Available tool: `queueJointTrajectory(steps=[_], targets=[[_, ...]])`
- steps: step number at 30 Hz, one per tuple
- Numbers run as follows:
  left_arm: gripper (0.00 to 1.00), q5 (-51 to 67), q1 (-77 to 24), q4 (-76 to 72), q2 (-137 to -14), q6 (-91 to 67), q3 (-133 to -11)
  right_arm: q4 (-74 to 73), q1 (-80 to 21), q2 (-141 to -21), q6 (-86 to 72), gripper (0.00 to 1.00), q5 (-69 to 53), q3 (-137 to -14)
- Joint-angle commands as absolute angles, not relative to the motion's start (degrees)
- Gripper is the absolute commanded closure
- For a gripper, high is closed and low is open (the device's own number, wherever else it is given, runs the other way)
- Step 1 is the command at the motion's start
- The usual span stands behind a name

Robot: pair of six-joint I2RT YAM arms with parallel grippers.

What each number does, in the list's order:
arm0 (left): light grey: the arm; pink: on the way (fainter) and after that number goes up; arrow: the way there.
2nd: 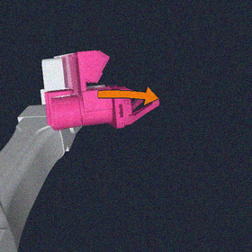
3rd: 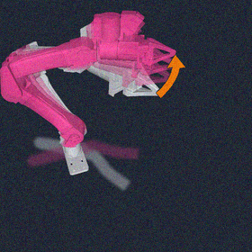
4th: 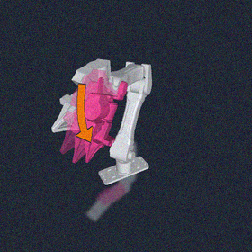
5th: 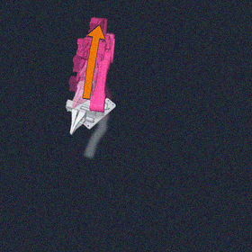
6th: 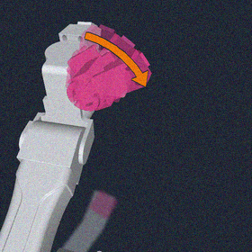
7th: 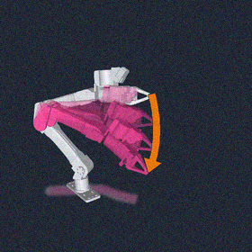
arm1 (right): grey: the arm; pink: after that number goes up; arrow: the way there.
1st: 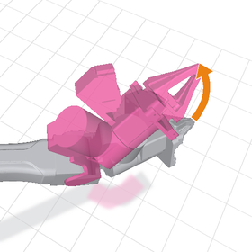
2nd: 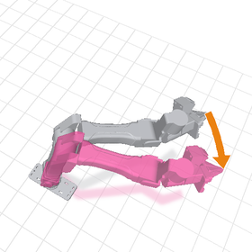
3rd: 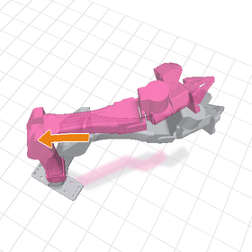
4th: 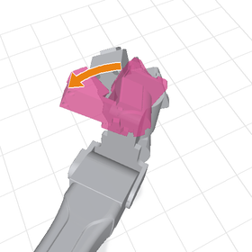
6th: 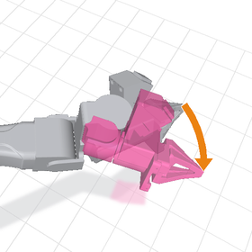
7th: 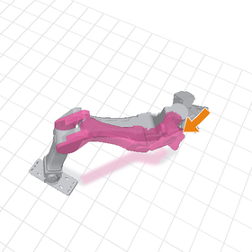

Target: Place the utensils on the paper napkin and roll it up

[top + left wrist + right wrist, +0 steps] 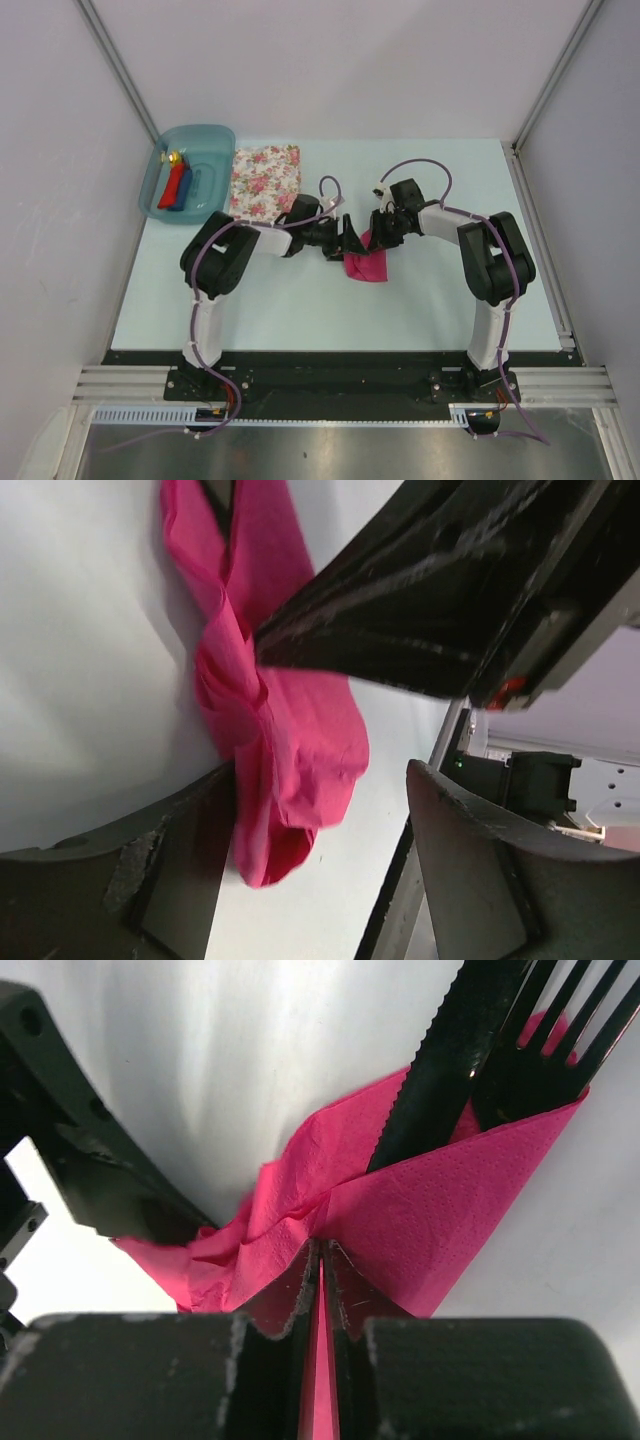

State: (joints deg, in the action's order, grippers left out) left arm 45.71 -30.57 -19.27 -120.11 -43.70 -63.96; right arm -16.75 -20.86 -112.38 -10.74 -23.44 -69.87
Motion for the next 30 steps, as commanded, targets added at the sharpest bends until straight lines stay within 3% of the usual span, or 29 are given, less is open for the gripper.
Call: queueJointTrajectory(steps=[1,16,24,30], targets=[[0.25,42.27,-31.03,-16.80,-124.01,-41.66,-67.41,-16.52,-22.06,-117.77,-10.02,0.91,-19.51,-66.80],[0.41,43.33,-27.86,-11.77,-116.80,-42.62,-56.61,-16.52,-22.06,-118.04,-10.54,0.91,-19.60,-67.23],[0.79,45.00,-27.69,-15.55,-115.14,-44.73,-58.53,-16.52,-22.15,-118.12,-10.55,0.94,-19.69,-67.41],[0.95,47.02,-29.35,-20.11,-111.97,-49.04,-60.03,-16.35,-22.24,-118.21,-10.81,0.96,-19.86,-67.50]])
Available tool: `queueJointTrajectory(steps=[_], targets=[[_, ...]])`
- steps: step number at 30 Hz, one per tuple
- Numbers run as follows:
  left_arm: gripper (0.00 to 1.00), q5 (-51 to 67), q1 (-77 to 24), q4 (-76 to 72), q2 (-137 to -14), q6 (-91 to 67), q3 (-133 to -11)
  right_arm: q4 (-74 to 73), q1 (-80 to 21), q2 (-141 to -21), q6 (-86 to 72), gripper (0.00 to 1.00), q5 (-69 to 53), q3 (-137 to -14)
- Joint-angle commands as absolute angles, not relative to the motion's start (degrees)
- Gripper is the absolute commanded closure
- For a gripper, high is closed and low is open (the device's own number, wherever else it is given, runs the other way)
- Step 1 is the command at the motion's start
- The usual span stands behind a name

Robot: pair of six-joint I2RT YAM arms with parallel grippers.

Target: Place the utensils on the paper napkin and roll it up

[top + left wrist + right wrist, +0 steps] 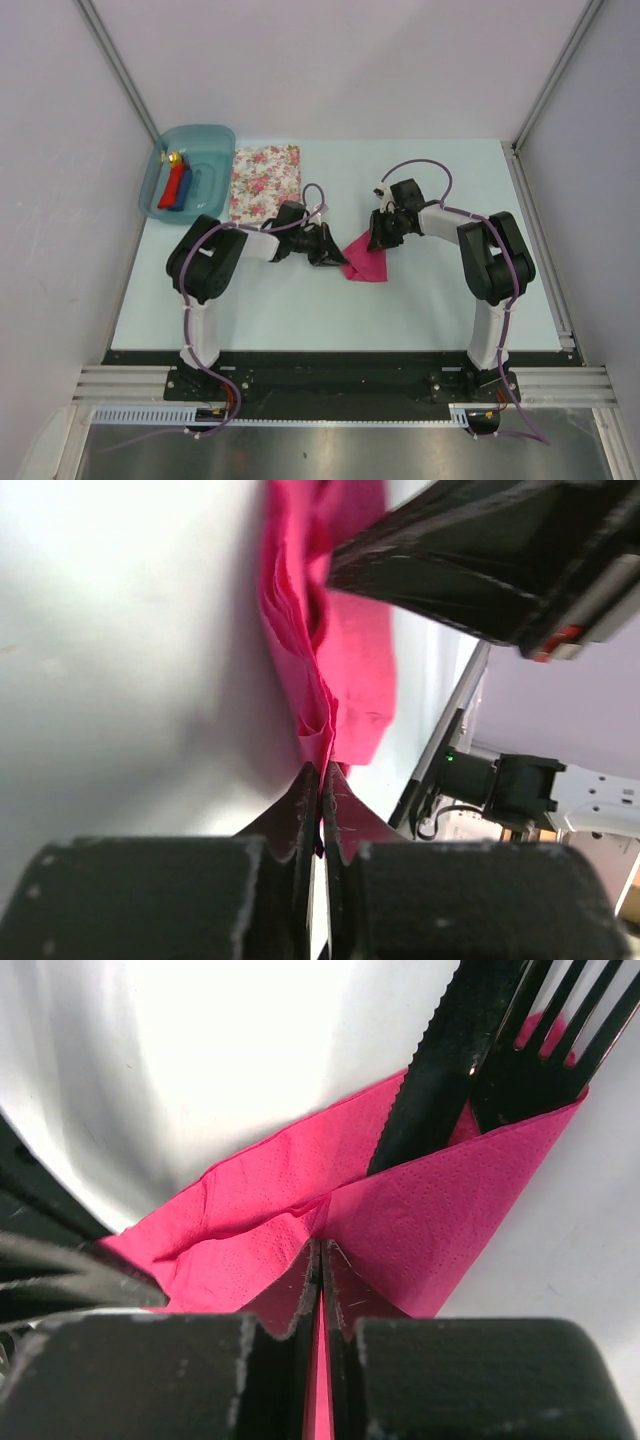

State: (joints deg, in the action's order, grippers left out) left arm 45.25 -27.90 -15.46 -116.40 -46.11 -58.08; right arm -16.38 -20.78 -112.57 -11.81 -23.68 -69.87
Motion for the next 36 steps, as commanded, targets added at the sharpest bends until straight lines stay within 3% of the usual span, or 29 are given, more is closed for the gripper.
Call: queueJointTrajectory(steps=[1,14,22,30,36], targets=[[0.95,47.46,-30.23,-21.00,-112.06,-50.35,-60.46,-16.26,-22.24,-118.21,-10.72,0.96,-19.86,-67.50],[0.96,43.95,-36.38,-28.30,-120.40,-58.36,-65.30,-16.35,-22.24,-118.13,-11.16,0.98,-20.04,-67.32],[0.98,38.86,-36.39,-18.47,-124.36,-53.00,-66.36,-16.70,-22.15,-116.99,-11.25,0.97,-20.65,-67.24],[1.00,37.53,-35.86,-12.48,-125.77,-50.54,-66.88,-9.32,-17.59,-108.29,-14.66,0.80,-35.93,-65.83],[1.00,37.62,-36.03,-12.30,-125.68,-50.01,-67.23,-6.68,-12.84,-105.38,-19.07,0.80,-44.56,-65.83]])
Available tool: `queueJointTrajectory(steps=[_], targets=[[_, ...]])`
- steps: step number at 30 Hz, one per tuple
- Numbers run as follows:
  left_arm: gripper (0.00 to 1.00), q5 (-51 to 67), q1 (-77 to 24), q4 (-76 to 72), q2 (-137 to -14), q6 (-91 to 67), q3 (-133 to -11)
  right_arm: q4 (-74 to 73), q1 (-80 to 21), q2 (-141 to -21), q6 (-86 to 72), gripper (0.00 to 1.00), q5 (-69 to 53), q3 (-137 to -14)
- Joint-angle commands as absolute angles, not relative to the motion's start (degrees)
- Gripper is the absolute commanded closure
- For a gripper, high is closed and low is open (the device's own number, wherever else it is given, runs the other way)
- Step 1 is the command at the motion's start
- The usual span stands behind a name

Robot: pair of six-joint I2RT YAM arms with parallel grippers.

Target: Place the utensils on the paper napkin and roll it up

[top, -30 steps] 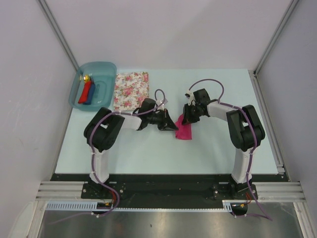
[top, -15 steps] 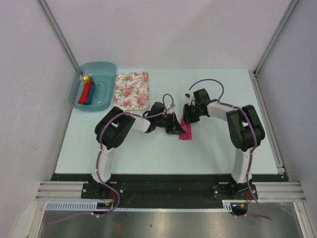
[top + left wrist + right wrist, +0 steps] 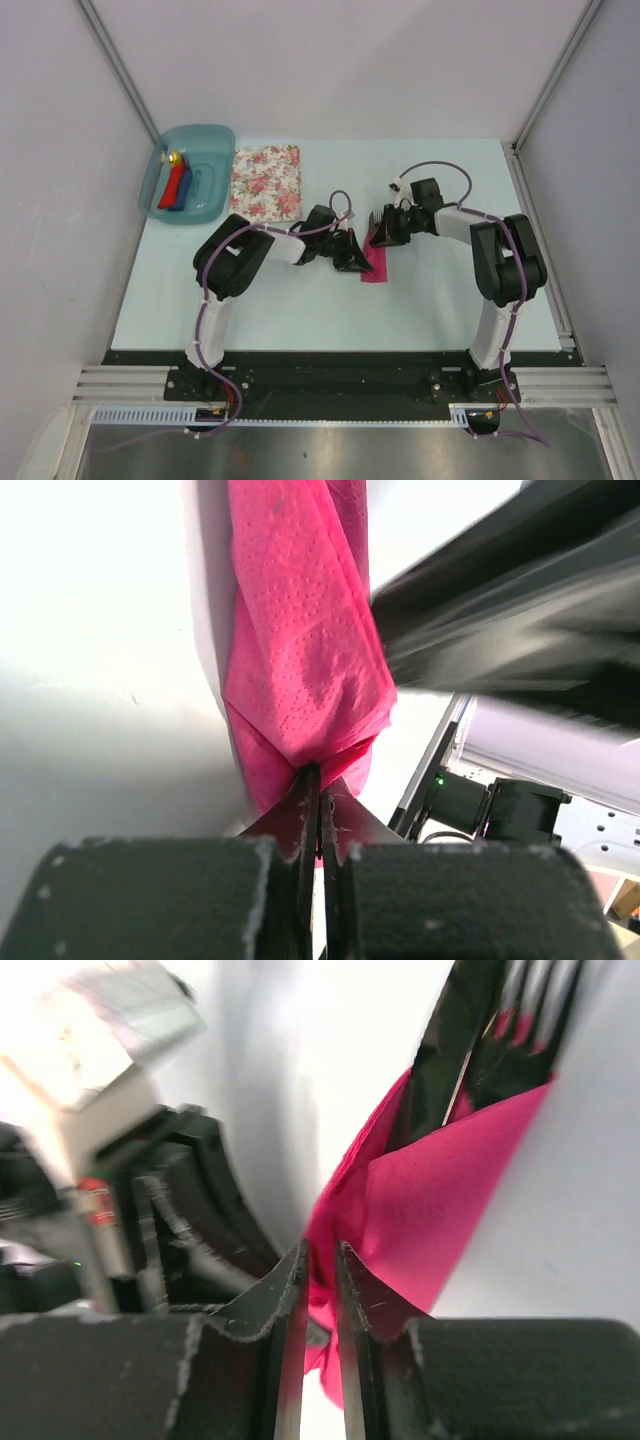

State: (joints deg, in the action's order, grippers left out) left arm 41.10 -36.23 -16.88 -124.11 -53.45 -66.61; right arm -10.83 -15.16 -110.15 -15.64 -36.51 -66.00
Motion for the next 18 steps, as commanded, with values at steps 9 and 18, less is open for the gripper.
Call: queueJointTrajectory(steps=[9,18], targets=[[1.00,37.79,-36.12,-11.87,-125.42,-48.78,-68.82,-4.75,-11.69,-109.25,-19.78,0.87,-45.53,-64.34],[1.00,38.67,-36.12,-13.36,-125.16,-49.22,-68.29,-2.20,-10.99,-113.29,-19.34,0.91,-44.03,-62.05]])
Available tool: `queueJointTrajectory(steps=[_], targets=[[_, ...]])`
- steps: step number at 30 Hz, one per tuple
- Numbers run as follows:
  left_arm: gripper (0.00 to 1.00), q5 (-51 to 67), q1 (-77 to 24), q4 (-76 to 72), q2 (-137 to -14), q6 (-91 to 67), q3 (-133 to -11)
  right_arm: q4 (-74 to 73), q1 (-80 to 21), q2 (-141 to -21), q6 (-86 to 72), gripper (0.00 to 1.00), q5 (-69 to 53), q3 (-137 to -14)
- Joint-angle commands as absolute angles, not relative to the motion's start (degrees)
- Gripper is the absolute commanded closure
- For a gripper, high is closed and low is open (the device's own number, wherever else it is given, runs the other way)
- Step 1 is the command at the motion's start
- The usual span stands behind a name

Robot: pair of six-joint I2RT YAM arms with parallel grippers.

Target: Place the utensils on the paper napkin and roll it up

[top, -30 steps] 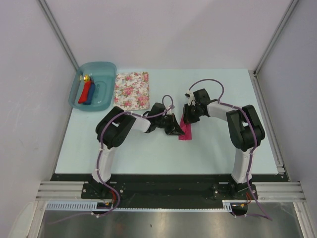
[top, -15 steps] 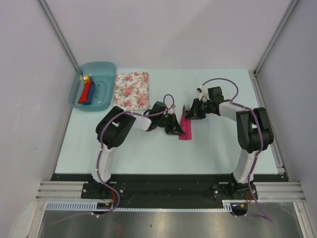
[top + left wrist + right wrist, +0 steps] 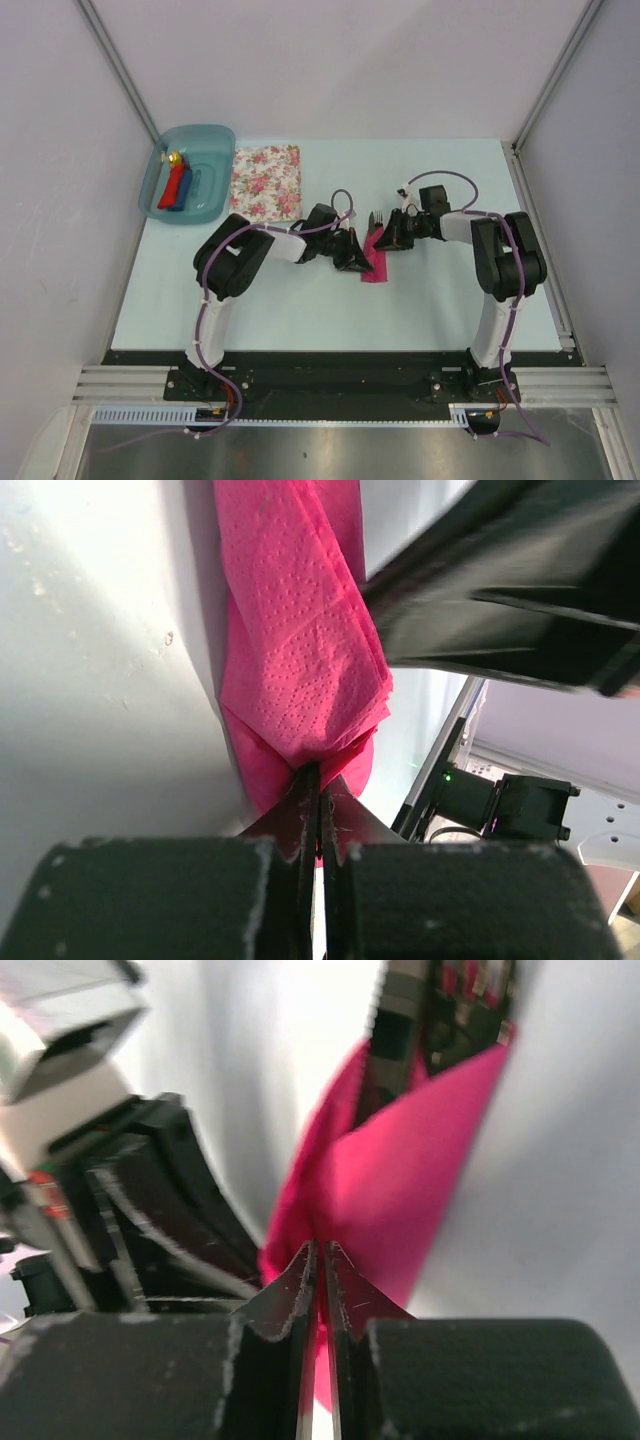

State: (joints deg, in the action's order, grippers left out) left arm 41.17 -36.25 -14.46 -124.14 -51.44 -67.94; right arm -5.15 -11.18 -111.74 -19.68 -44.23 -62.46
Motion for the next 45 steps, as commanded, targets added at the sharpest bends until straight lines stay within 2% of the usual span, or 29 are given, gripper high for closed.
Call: queueJointTrajectory(steps=[1,5,15,20,38,45], targets=[[1.00,38.93,-36.04,-13.62,-125.16,-49.22,-68.29,-2.02,-11.07,-113.64,-19.25,0.91,-43.95,-62.05],[1.00,39.98,-36.12,-15.03,-124.98,-49.83,-68.47,-2.02,-11.25,-115.13,-18.90,0.92,-42.89,-62.23],[1.00,44.73,-37.17,-32.06,-123.05,-60.20,-68.90,-2.64,-11.07,-117.25,-18.81,0.95,-40.78,-61.87],[1.00,45.44,-38.58,-35.68,-124.71,-63.02,-70.57,-2.37,-10.99,-117.51,-19.16,0.97,-40.69,-61.44],[1.00,44.38,-41.22,-32.52,-131.48,-58.62,-71.72,-2.37,-10.81,-118.04,-19.60,0.98,-41.22,-61.35],[1.00,43.86,-41.13,-30.85,-131.75,-57.13,-68.12,-10.36,-10.55,-114.97,-17.67,0.89,-42.28,-66.35]])
